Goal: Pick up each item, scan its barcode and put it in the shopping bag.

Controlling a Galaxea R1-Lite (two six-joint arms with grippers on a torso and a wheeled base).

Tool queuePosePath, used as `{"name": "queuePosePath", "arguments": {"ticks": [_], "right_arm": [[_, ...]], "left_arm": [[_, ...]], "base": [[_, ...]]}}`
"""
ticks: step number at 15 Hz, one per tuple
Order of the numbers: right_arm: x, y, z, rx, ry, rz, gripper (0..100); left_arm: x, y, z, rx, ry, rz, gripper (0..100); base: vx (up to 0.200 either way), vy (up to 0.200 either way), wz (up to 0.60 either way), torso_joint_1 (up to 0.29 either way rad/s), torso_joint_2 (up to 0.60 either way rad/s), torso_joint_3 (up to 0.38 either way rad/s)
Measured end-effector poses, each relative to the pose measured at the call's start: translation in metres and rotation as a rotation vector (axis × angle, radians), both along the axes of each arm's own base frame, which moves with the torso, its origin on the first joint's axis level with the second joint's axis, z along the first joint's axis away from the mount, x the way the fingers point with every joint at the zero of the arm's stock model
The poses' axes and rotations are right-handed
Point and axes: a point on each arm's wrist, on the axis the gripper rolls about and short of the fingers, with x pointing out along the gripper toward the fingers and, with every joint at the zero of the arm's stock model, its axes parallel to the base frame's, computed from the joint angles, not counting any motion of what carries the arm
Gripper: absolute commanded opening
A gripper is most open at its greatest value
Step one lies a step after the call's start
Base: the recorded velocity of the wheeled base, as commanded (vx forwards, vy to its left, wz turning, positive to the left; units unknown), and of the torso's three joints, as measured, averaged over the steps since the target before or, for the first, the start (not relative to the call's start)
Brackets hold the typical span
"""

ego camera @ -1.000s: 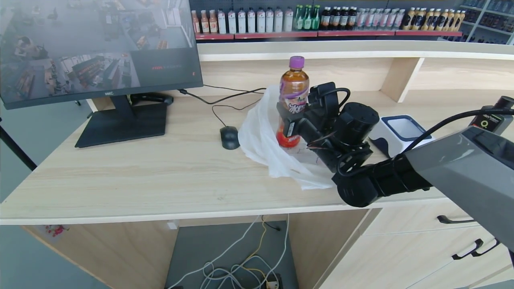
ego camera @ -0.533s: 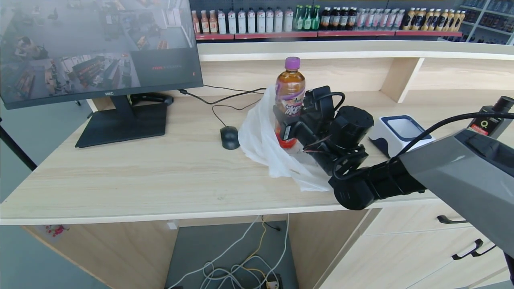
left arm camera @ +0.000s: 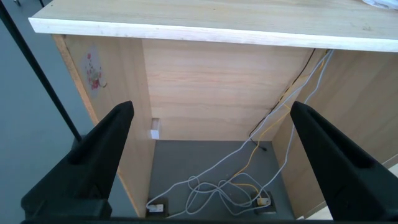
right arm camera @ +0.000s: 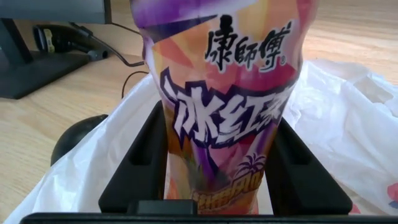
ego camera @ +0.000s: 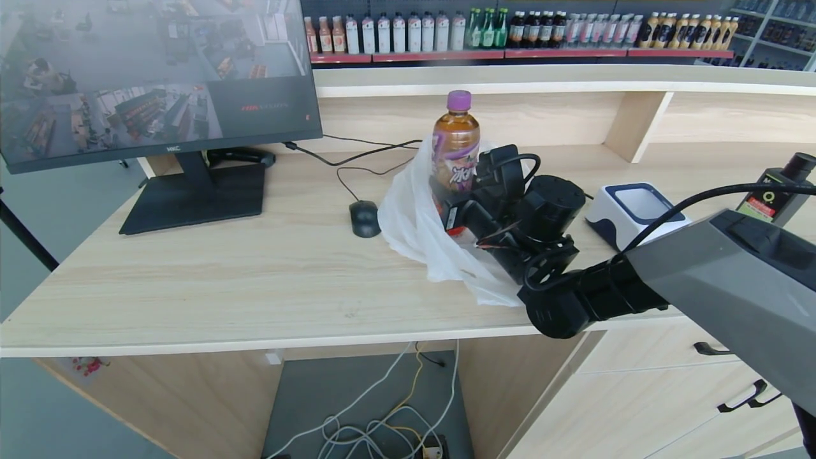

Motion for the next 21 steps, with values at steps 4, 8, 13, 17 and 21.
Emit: {"name": "queuePosePath", "arguments": {"ticks": [4, 8, 13, 17, 21], "right_arm": [[-0.001, 0.001, -0.003, -0.006, 0.01, 0.002, 0], [-0.001, 0.0, -0.005, -0.009, 0.015, 0.001, 0], [-0.001, 0.0, -0.004, -0.006, 0.01, 0.001, 100], [-0.006, -0.003, 0.005, -0.002, 0.0, -0.003, 100], [-0.029, -0.016, 0.018, -0.006, -0.006, -0.008, 100]], "left_arm": [[0.0, 0.0, 0.0, 0.0, 0.0, 0.0, 100], [0.0, 0.0, 0.0, 0.0, 0.0, 0.0, 100], [0.0, 0.0, 0.0, 0.0, 0.0, 0.0, 100], [0.0, 0.0, 0.0, 0.0, 0.0, 0.0, 100], [0.0, 0.0, 0.0, 0.0, 0.0, 0.0, 100]], "base": [[0.0, 0.0, 0.0, 0.0, 0.0, 0.0], [0.0, 0.0, 0.0, 0.0, 0.0, 0.0], [0.0, 0.0, 0.0, 0.0, 0.0, 0.0], [0.0, 0.0, 0.0, 0.0, 0.0, 0.0], [0.0, 0.0, 0.0, 0.0, 0.0, 0.0]]}}
